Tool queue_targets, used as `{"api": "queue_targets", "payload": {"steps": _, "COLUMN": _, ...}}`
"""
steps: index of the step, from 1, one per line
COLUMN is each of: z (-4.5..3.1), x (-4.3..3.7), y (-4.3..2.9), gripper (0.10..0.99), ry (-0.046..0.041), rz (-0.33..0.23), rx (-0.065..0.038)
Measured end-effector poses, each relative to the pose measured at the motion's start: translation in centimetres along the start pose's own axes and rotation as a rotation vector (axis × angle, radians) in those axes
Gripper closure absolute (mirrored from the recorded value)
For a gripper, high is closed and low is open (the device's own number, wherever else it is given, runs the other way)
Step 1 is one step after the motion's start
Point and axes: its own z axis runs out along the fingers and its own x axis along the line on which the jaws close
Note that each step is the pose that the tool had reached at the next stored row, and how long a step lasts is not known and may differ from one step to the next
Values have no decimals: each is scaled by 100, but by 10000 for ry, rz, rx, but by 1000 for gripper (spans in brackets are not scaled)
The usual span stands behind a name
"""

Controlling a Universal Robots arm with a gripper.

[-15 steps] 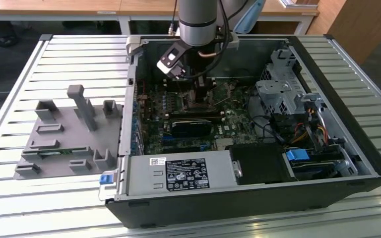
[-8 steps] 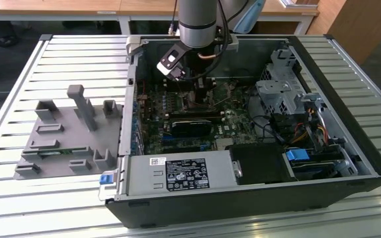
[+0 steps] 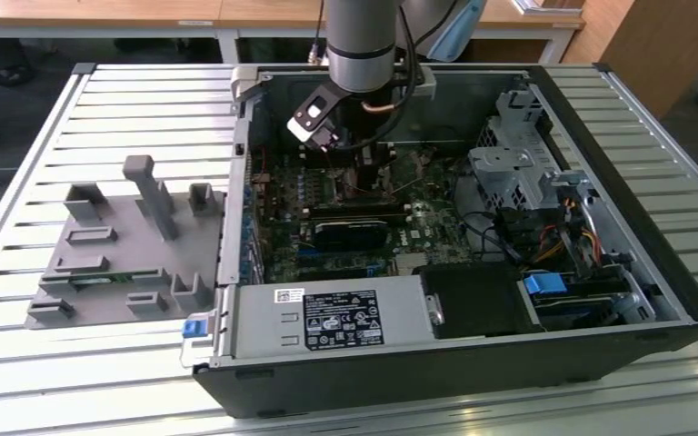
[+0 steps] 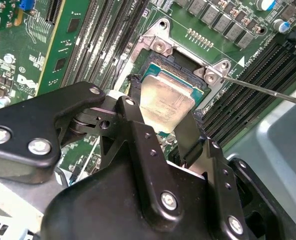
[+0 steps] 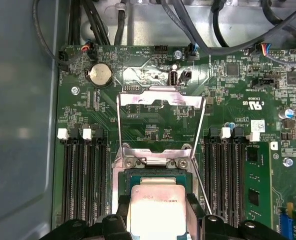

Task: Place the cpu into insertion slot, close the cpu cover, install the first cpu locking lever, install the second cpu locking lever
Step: 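Place the cpu into insertion slot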

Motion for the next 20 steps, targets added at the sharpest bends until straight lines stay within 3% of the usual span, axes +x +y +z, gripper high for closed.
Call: {"api": "queue_targets", "payload": {"steps": 20, "z": 96, "x": 11, "y": -11, "gripper": 561, "ry": -3, "rz": -1, "rx": 2}}
